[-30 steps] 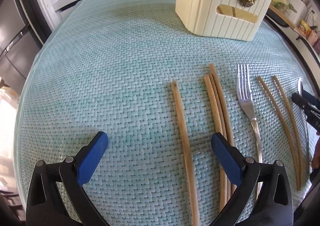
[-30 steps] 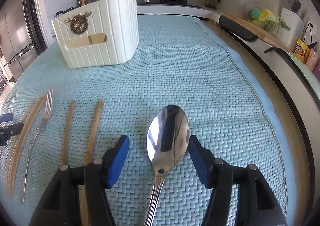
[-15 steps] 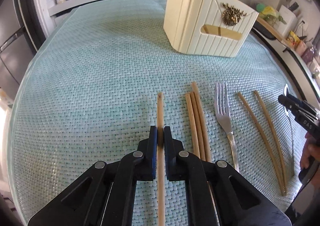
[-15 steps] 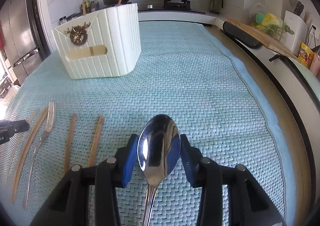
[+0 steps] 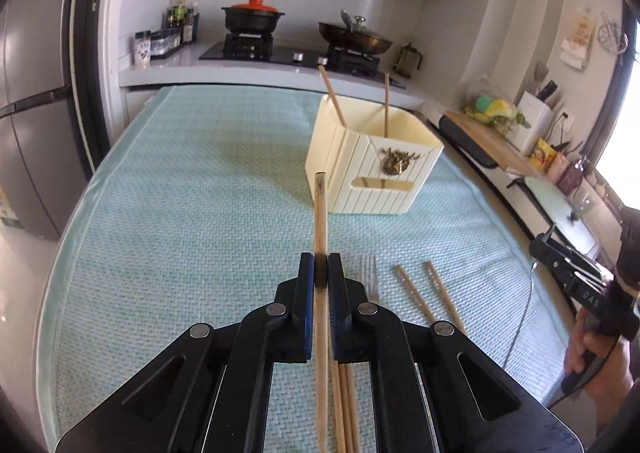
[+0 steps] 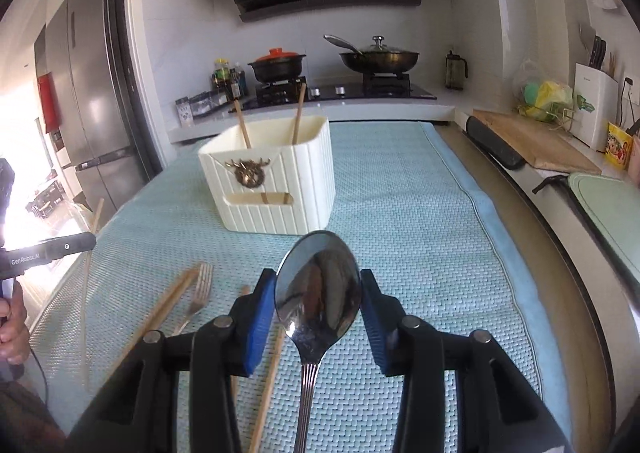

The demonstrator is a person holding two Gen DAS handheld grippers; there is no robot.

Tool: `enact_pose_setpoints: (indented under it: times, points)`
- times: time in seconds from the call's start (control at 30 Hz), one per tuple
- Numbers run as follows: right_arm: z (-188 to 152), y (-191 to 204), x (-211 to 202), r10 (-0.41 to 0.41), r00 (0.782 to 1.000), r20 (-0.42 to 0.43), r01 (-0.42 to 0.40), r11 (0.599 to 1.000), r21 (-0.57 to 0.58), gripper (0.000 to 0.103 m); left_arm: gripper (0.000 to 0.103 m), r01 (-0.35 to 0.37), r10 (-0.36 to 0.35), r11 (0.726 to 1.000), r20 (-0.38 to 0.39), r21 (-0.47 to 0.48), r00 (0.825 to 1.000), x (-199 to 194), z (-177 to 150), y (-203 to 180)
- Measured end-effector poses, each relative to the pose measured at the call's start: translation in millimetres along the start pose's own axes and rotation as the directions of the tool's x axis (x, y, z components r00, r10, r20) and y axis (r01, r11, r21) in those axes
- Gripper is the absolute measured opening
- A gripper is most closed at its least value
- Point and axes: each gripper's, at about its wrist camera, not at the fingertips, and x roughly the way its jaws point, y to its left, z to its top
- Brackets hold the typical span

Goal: Organize utensils
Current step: 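Carry the spoon and chopstick into the cream holder and open both tools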

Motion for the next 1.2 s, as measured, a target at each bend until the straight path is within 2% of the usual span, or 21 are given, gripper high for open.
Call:
enact_pose_setpoints:
  times: [0.23, 0.77, 1.0, 1.2]
  points:
    - [9, 13, -33, 0.027, 0.998, 0.063, -0.025, 0.999, -0.021, 0.042, 0.005, 0.031, -0.030, 0.999, 0.058, -0.019, 0.998, -24, 9, -2]
    - [33, 20, -52, 0.043, 0.992, 0.122, -0.038, 0.998, -0.051, 0.042, 0.004, 0.078, -0.077, 0.997, 0.114, -0.004, 0.990, -36, 31, -19]
    - [61, 24, -54, 0.068, 0.987, 0.146, -0.054, 0.994, -0.092, 0.042, 0.004, 0.102, -0.104, 0.995, 0.140, 0.025, 0.985, -37, 62, -28]
    - [109, 29, -48, 0.080, 0.980, 0.183, -0.056, 0.990, -0.132, 0.042, 0.004, 0.135, -0.137, 0.991, 0.192, 0.020, 0.972, -40, 110, -29]
